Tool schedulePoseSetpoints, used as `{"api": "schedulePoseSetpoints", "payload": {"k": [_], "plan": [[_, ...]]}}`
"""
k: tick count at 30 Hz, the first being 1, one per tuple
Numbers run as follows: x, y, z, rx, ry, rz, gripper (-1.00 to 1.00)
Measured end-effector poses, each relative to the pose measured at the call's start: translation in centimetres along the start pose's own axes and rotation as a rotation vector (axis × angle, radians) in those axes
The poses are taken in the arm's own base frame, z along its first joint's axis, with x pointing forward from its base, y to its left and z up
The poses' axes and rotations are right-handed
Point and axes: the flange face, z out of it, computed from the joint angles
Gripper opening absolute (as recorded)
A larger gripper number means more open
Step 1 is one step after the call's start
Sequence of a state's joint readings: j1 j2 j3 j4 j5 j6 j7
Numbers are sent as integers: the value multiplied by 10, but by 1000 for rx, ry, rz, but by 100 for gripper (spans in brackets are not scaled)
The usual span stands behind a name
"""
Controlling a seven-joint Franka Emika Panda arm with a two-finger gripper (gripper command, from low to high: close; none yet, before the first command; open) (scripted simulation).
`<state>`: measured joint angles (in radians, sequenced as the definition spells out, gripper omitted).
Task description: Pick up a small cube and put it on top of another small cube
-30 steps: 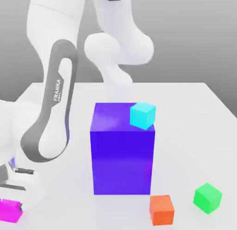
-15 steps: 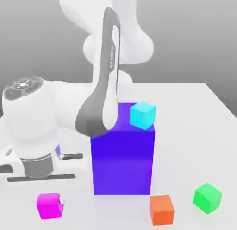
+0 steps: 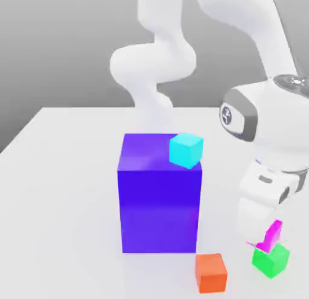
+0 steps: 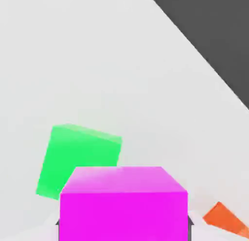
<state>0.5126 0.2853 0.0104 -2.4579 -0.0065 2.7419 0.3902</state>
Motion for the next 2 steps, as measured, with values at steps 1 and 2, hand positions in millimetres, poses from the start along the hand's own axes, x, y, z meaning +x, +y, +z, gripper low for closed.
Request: {"api": "schedulePoseSetpoints", "payload": {"k": [1,2], "plan": [[0,0,0,0,0,0,100],[0,0,0,0,0,0,100]]}}
